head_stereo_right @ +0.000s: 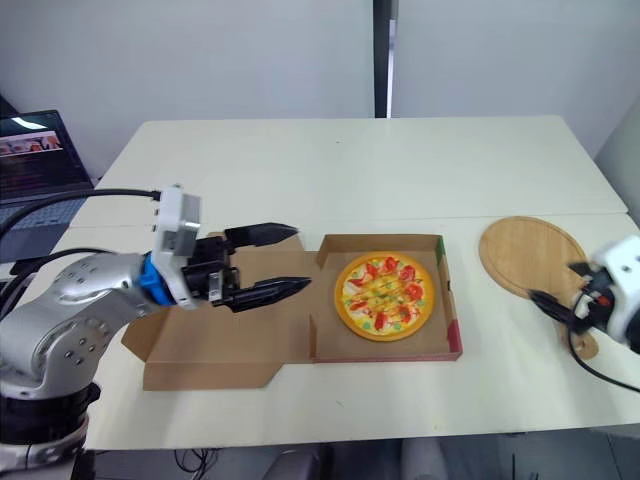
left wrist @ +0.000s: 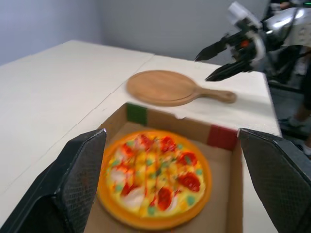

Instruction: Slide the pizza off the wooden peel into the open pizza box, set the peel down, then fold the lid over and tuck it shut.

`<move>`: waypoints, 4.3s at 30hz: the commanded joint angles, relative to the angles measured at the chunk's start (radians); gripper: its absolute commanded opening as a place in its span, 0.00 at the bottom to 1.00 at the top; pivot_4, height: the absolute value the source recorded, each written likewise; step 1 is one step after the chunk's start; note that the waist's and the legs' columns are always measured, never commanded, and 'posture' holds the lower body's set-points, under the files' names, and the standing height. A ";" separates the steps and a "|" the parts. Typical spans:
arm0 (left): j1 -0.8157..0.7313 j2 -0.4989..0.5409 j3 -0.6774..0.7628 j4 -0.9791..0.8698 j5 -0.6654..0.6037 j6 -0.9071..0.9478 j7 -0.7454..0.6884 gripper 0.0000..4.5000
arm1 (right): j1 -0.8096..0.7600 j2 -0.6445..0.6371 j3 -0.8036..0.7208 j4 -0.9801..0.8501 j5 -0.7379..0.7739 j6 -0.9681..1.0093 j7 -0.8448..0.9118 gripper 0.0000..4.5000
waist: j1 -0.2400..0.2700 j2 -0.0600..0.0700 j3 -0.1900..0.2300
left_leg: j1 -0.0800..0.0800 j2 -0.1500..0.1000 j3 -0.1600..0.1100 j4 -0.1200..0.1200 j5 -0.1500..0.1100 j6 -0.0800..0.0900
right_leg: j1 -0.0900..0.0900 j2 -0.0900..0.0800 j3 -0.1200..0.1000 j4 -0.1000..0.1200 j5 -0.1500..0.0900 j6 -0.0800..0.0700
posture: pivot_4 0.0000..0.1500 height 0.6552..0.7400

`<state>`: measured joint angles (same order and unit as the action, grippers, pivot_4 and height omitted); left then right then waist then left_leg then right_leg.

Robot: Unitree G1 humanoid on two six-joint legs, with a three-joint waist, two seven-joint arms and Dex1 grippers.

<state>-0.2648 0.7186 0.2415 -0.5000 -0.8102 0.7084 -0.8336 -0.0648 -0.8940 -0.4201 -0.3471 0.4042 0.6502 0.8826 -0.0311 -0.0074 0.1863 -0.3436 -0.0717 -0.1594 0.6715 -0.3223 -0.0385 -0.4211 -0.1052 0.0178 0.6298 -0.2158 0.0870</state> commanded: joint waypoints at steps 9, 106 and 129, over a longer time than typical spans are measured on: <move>0.477 -0.150 0.425 -0.121 -0.410 0.072 0.301 1.00 | -0.489 0.109 0.476 0.062 0.025 -0.114 0.218 1.00 | 0.018 -0.002 0.000 | -0.002 -0.001 -0.003 0.001 0.000 0.000 | -0.001 -0.001 -0.002 -0.001 0.001 -0.001 | 1.00 0.94; 0.557 -0.148 0.267 0.119 -0.811 -0.163 0.756 0.00 | -0.928 0.197 0.762 1.071 -0.570 -0.654 0.339 0.00 | 0.031 -0.005 -0.002 | -0.002 0.013 0.001 0.004 -0.004 -0.006 | -0.003 0.015 -0.001 -0.002 0.002 -0.010 | 1.00 0.94; -0.369 0.010 -0.104 0.855 -0.059 -0.038 -0.011 0.00 | -0.344 -0.018 0.593 -0.001 -0.254 -0.095 0.471 0.00 | 0.028 -0.005 -0.002 | -0.003 0.012 -0.002 0.000 -0.005 -0.007 | -0.005 0.014 -0.002 -0.002 0.002 -0.009 | 1.00 0.94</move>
<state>-0.6130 0.7430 0.1707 0.3369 -0.9147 0.6717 -0.8010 -0.4198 -0.9031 0.2119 -0.2651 0.1055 0.5135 1.3698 -0.0027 -0.0127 0.1843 -0.3464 -0.0592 -0.1611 0.6721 -0.3271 -0.0457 -0.4257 -0.0908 0.0154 0.6278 -0.2137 0.0780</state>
